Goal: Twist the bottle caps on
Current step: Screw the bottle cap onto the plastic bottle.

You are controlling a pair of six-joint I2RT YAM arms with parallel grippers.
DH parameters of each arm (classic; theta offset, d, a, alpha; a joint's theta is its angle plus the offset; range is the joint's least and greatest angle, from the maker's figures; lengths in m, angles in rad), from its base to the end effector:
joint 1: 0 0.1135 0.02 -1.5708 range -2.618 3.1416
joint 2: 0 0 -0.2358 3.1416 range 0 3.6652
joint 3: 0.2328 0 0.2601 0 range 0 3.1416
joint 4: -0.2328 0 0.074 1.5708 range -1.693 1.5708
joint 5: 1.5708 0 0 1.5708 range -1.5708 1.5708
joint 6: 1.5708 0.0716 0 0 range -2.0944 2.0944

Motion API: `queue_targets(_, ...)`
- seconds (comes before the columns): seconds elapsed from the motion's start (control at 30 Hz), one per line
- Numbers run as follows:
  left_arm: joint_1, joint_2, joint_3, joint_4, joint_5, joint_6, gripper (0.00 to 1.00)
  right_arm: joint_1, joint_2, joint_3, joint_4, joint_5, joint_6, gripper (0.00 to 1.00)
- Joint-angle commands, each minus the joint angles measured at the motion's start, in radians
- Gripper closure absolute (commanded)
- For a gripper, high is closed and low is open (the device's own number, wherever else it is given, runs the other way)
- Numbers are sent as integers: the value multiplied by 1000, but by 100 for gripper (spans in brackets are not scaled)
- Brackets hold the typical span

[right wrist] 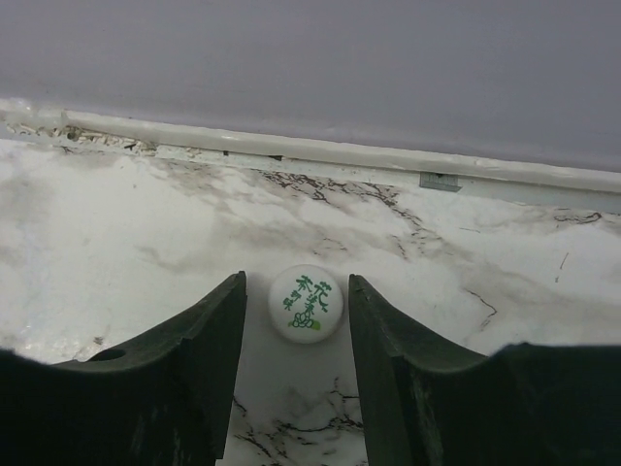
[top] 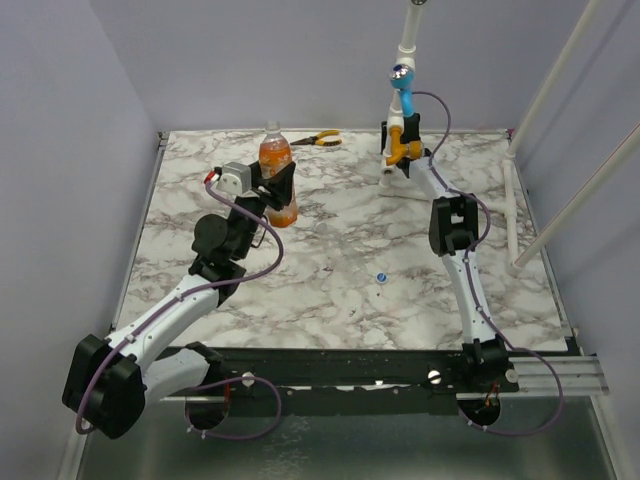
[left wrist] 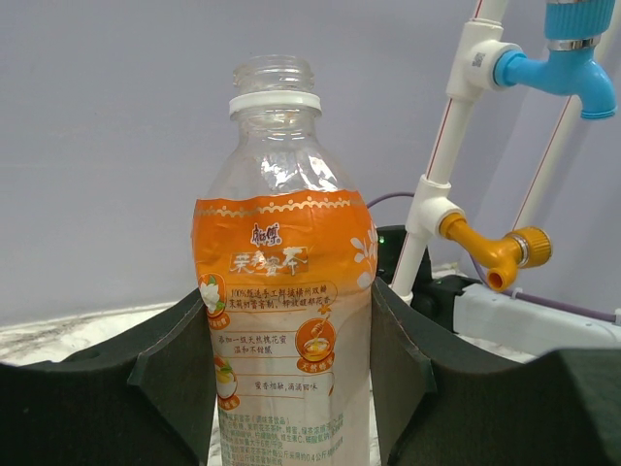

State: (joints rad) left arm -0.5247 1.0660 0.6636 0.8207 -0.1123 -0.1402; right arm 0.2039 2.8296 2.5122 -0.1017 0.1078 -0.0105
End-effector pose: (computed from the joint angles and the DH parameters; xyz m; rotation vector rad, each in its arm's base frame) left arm 0.2593 -0.1408 0.3349 0.1238 1.1641 -0.5238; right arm 0.6246 0.1213 0.1048 -0.1433 1.9822 0.0178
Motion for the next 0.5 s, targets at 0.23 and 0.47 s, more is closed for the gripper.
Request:
queue_targets(0.23, 14, -26, 27, -20, 40, -19, 85, 3, -22, -99, 5, 95, -16, 69)
queue_targets(0.47, 14, -65, 9, -45, 53, -20, 85, -21, -162, -295, 29, 188, 67, 79)
